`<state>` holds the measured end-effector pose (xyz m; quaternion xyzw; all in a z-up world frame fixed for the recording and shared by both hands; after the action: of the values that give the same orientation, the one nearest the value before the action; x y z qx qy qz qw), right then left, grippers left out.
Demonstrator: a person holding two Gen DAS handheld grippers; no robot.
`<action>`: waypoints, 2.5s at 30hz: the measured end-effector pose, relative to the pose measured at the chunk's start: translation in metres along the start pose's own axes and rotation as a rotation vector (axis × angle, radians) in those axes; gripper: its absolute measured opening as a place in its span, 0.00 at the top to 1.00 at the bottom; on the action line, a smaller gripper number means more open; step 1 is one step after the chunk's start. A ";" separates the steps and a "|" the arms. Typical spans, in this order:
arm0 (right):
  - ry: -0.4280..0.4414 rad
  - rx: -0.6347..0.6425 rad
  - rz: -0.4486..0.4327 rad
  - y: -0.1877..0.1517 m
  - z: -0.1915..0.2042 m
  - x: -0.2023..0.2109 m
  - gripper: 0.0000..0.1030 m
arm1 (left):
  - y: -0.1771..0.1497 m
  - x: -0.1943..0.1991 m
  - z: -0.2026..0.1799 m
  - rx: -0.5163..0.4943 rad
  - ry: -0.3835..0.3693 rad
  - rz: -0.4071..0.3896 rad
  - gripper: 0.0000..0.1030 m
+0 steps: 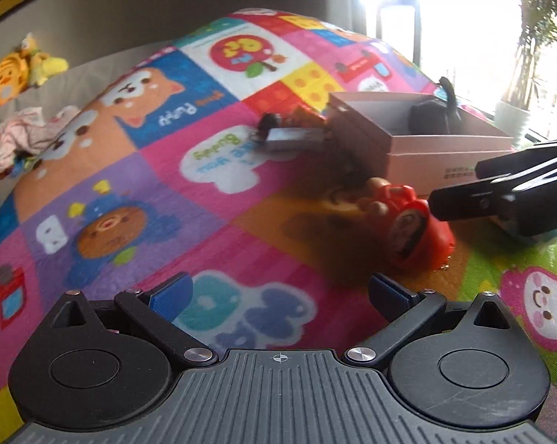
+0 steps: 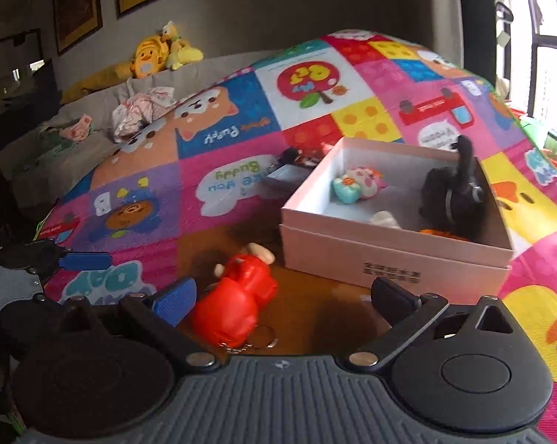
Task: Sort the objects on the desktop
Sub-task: 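Grasp the red doll keychain with the right tool and lift it, then drop the blue wipe pack in the box with the left tool while the right carries the doll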
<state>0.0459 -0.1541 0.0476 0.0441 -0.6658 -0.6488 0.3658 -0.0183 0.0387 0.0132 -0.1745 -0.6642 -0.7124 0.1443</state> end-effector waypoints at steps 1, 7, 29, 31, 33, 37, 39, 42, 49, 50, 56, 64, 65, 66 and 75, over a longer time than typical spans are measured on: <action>0.007 0.016 0.018 -0.001 0.009 -0.011 0.13 | -0.002 0.003 0.006 0.011 0.011 0.001 0.00; 0.000 0.008 0.158 -0.013 0.021 -0.057 0.47 | -0.008 0.013 0.024 0.043 0.020 0.003 0.00; -0.327 -0.252 0.001 -0.049 -0.133 0.067 0.52 | 0.019 0.004 -0.073 -0.083 -0.233 -0.020 0.00; -0.230 -0.298 0.009 -0.051 -0.123 0.058 0.52 | 0.021 0.004 -0.079 -0.094 -0.243 -0.021 0.00; -0.122 -0.324 0.015 -0.052 -0.109 0.050 0.52 | 0.022 0.004 -0.084 -0.103 -0.248 -0.018 0.00; -0.146 -0.245 -0.042 -0.046 -0.096 0.057 0.52 | 0.026 0.003 -0.096 -0.103 -0.299 -0.001 0.00; -0.206 -0.219 -0.072 -0.043 -0.102 0.066 0.52 | 0.030 -0.002 -0.107 -0.112 -0.334 0.000 0.00; -0.268 -0.210 -0.086 -0.044 -0.112 0.077 0.52 | 0.034 -0.017 -0.129 -0.145 -0.342 -0.008 0.00; -0.298 -0.209 -0.048 -0.060 -0.122 0.086 0.52 | 0.028 -0.057 -0.147 -0.164 -0.270 0.068 0.07; -0.294 -0.208 -0.043 -0.061 -0.122 0.087 0.52 | 0.027 -0.056 -0.145 -0.166 -0.268 0.074 0.27; -0.235 -0.192 -0.026 -0.059 -0.114 0.090 0.52 | 0.022 -0.034 -0.137 -0.191 -0.268 0.055 0.42; -0.191 -0.123 -0.114 -0.029 -0.095 0.109 0.52 | 0.055 0.004 -0.119 -0.182 -0.249 -0.077 0.42; -0.191 -0.112 -0.145 -0.021 -0.094 0.114 0.52 | 0.064 0.006 -0.117 -0.177 -0.241 -0.104 0.42; -0.193 -0.103 -0.172 -0.013 -0.093 0.117 0.52 | 0.073 0.006 -0.115 -0.171 -0.233 -0.126 0.42; -0.238 -0.116 -0.270 0.014 -0.107 0.124 0.52 | 0.130 -0.063 -0.125 -0.088 -0.190 -0.190 0.42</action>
<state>0.0190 -0.3070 0.1017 0.0349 -0.6539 -0.7300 0.1958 0.0881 -0.0974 0.0950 -0.1837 -0.6568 -0.7314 0.0047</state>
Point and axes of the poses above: each gripper's, at about its wrist camera, not at the fingertips, and x roughly against the way its jaws point, z to its left, y to its top, the point moved 1 cm from there along -x, roughly the way its jaws point, and after that the axes turned 11 degrees about -z, right-handed, at the moved point
